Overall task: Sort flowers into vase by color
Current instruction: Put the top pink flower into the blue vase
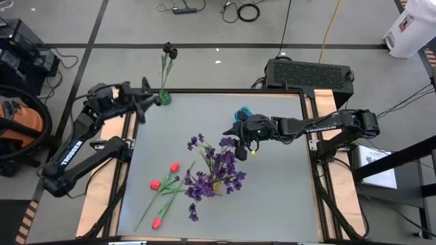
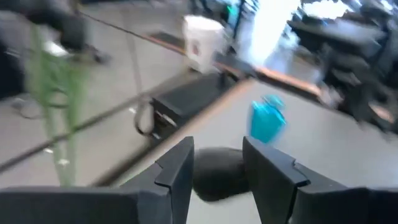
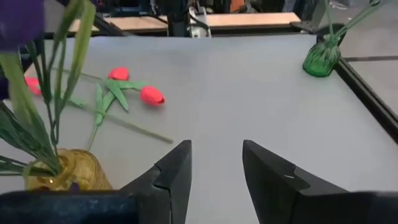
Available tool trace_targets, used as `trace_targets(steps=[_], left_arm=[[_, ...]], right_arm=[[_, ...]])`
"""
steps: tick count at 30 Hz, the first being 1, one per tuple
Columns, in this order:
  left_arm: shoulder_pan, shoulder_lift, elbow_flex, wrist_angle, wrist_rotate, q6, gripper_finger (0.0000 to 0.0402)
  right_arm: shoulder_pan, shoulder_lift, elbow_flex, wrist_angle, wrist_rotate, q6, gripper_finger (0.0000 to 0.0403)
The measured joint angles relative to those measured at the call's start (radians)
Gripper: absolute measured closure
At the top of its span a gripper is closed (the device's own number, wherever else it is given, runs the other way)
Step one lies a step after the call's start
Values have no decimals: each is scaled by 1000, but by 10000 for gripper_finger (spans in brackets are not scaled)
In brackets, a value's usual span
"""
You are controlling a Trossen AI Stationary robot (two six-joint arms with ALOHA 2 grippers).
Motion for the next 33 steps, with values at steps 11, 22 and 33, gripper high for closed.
trace_targets(steps=[11, 22, 33], left_arm=[[-134, -159, 2, -201, 67, 25, 257], [-266, -156, 1, -202, 95, 0, 257], [-406, -2, 1, -175, 94, -73, 257]], right_arm=[[0, 0, 0, -2, 0, -5, 268], [0, 0, 0, -3, 0, -8, 268], [0, 0, 0, -2, 0, -8, 269]])
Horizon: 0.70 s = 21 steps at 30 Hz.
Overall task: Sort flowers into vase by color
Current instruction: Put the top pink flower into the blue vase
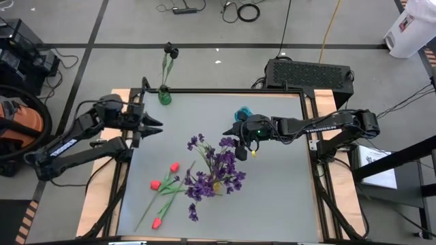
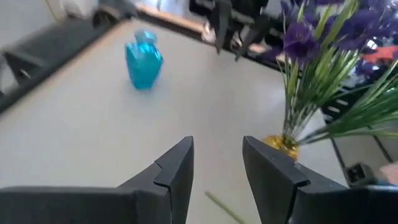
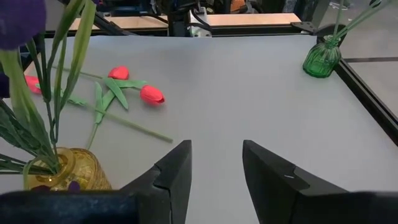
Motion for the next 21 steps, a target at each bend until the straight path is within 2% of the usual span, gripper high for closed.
trace_targets(steps=[5, 12, 21], left_arm=[[-87, 100, 0, -5, -64, -81, 257], [-247, 215, 0, -33, -249, -194, 258], [-451, 322, 0, -160, -417, -439, 258]], right_arm=[[0, 0, 0, 0, 0, 0, 268], [0, 0, 0, -9, 0, -1, 268], [0, 0, 0, -34, 0, -13, 268]])
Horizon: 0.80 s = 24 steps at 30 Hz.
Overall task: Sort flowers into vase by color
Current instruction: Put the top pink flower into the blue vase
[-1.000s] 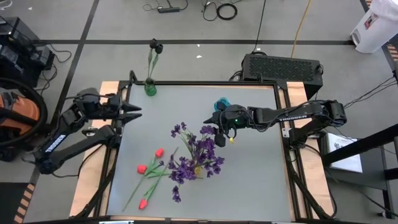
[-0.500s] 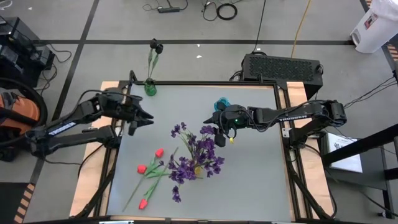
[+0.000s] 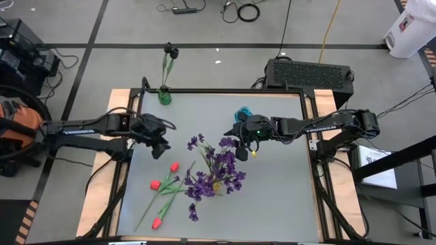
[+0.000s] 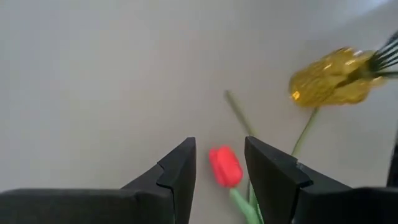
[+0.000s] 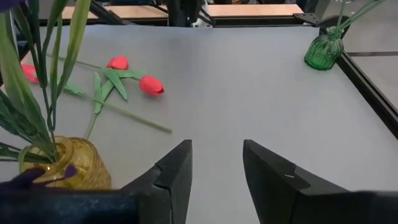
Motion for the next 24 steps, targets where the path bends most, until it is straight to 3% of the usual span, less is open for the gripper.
trace_targets(steps=[13, 24], left_arm=[[-237, 96, 0, -61, -74, -409, 259], [-447, 283, 0, -49, -97, -714, 259]], right_arm=[[0, 0, 0, -32, 0, -33, 268], [0, 0, 0, -32, 0, -104, 268]])
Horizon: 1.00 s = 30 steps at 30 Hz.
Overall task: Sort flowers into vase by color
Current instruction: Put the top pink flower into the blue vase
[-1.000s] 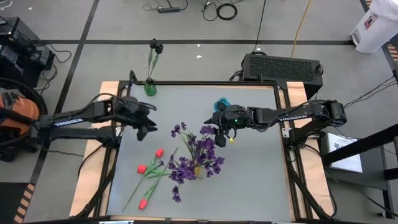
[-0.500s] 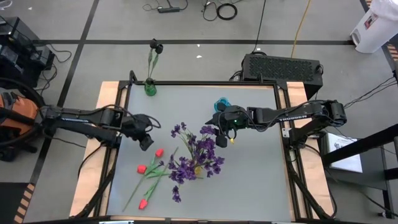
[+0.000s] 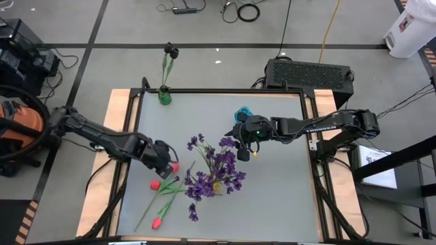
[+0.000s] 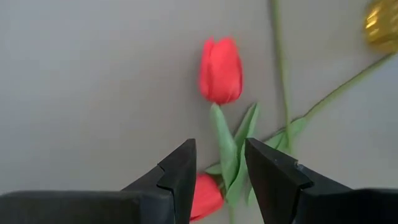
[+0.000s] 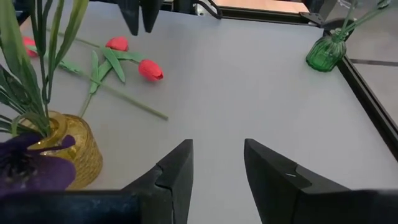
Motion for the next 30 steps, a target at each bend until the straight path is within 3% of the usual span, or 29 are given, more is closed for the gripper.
trace_targets(steps=[7, 16, 30], left_arm=[[-86, 116, 0, 26, -13, -109, 259], [-126, 228, 0, 228, -14, -109, 259], [-129, 252, 43, 150, -1, -99, 259]], right_arm=[[-1, 0, 0, 0, 0, -22, 268], [-1, 0, 0, 0, 0, -22, 268], [0, 0, 0, 7, 0, -21, 268]])
